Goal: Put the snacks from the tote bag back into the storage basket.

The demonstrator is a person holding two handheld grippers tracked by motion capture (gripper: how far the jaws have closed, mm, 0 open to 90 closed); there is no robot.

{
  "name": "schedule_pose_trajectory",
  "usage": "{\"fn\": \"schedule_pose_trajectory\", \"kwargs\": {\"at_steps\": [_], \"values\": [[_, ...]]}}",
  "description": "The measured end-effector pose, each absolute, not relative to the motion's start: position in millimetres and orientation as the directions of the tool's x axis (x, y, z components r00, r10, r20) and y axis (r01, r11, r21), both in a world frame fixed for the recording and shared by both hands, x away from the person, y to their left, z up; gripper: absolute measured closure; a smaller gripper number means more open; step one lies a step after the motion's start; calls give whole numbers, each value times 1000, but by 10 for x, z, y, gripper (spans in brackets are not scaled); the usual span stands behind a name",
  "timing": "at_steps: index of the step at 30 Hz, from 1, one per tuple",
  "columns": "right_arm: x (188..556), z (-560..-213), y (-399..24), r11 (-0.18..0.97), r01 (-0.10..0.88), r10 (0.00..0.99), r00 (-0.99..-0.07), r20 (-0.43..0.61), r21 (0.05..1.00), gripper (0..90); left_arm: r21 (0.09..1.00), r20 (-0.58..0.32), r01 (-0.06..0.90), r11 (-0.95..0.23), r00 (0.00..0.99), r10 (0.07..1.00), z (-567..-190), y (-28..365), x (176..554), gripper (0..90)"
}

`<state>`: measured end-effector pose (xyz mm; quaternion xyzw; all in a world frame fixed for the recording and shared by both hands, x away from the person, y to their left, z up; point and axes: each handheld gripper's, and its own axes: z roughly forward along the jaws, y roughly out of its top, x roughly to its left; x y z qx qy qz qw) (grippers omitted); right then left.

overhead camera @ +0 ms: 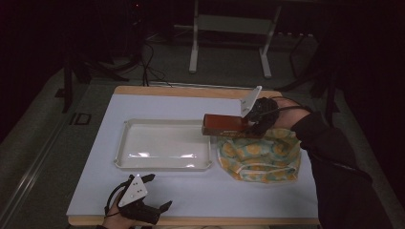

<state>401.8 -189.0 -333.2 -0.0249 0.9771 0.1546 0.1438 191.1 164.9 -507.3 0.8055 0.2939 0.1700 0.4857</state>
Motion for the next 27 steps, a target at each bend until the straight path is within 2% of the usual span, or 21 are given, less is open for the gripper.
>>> {"fn": "schedule_pose_trajectory", "kwargs": {"at_steps": [18,27], "values": [[3971,-3499,-1227,936,-172,-86,-958,-274,307,433,884,-9,300,-359,777,630,-5067,1647,1897,0],[3973,-3603,-959,924,-179,-91,-961,-263,337,433,883,-9,301,-359,777,629,-5067,1647,1894,0]]}}
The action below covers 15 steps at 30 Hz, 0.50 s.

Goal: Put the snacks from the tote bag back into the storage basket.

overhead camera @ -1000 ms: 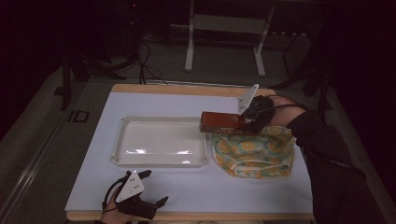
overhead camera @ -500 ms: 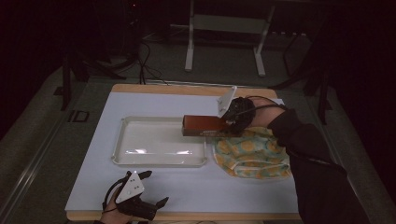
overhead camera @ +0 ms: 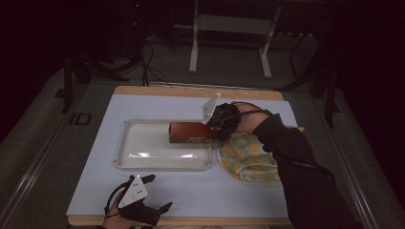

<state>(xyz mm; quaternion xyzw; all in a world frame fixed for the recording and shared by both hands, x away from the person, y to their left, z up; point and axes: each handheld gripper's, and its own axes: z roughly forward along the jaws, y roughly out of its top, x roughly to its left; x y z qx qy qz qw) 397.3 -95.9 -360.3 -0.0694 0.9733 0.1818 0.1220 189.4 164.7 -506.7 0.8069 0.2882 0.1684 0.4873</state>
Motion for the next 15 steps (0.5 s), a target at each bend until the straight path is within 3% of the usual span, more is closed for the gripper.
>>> {"fn": "schedule_pose_trajectory", "kwargs": {"at_steps": [15], "values": [[3971,-3868,-586,896,-206,-113,-963,-247,393,433,887,-14,294,-355,786,618,-5062,1652,1883,0]]}}
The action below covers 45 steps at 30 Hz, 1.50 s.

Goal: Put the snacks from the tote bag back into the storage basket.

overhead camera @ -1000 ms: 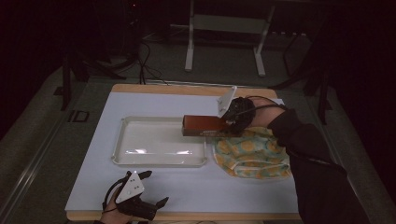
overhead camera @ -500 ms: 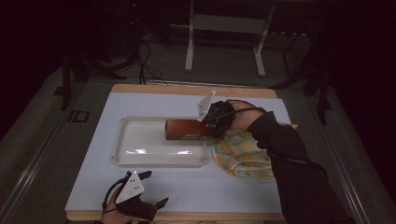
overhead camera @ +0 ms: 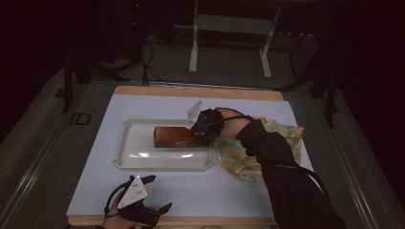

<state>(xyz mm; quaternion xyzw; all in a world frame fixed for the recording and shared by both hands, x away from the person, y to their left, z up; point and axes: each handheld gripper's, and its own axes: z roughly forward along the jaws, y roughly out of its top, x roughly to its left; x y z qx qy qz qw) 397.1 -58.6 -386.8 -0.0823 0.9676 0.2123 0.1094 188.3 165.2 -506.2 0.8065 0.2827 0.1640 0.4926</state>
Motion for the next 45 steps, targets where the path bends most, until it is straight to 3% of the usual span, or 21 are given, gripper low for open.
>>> {"fn": "schedule_pose_trajectory", "kwargs": {"at_steps": [13,24,40,45], "values": [[4028,-4190,-415,892,-212,-125,-964,-233,399,432,888,-12,289,-357,792,611,-5057,1653,1871,0],[4102,-4487,-383,921,-195,-124,-967,-221,338,433,888,-12,288,-358,793,609,-5057,1652,1872,0],[4148,-4635,-359,928,-151,-93,-979,-179,341,421,887,-10,285,-364,799,602,-5060,1644,1870,0],[4133,-4633,-351,933,-155,-104,-980,-169,325,381,886,-8,281,-369,804,595,-5062,1634,1868,0]]}}
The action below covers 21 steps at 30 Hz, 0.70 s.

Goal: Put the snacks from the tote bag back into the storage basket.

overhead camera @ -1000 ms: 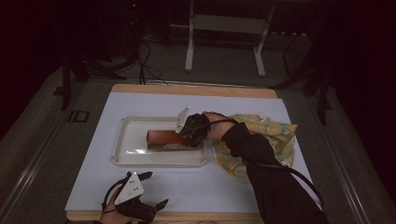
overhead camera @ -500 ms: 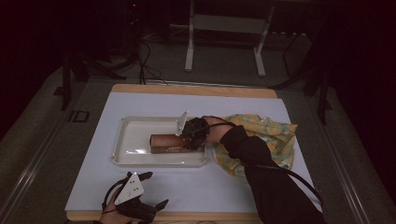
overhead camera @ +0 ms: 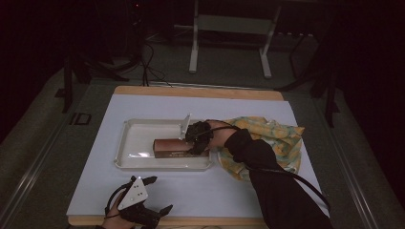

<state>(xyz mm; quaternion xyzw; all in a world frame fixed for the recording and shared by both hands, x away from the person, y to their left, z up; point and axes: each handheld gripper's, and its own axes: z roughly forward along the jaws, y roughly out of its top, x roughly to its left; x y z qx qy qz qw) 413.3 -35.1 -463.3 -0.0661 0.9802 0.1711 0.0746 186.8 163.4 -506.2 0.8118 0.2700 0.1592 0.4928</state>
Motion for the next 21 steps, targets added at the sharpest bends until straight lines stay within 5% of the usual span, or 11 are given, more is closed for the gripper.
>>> {"fn": "schedule_pose_trajectory", "kwargs": {"at_steps": [6,19,21], "values": [[4105,-4636,-358,942,-144,-95,-981,-170,304,273,886,-9,282,-367,803,596,-5061,1636,1872,0],[4150,-4238,-591,913,-86,-15,-984,-179,399,258,887,-10,284,-364,800,599,-5061,1634,1880,0],[4154,-4190,-662,909,-67,2,-986,-165,412,190,887,-11,285,-363,800,600,-5061,1635,1881,0]]}}
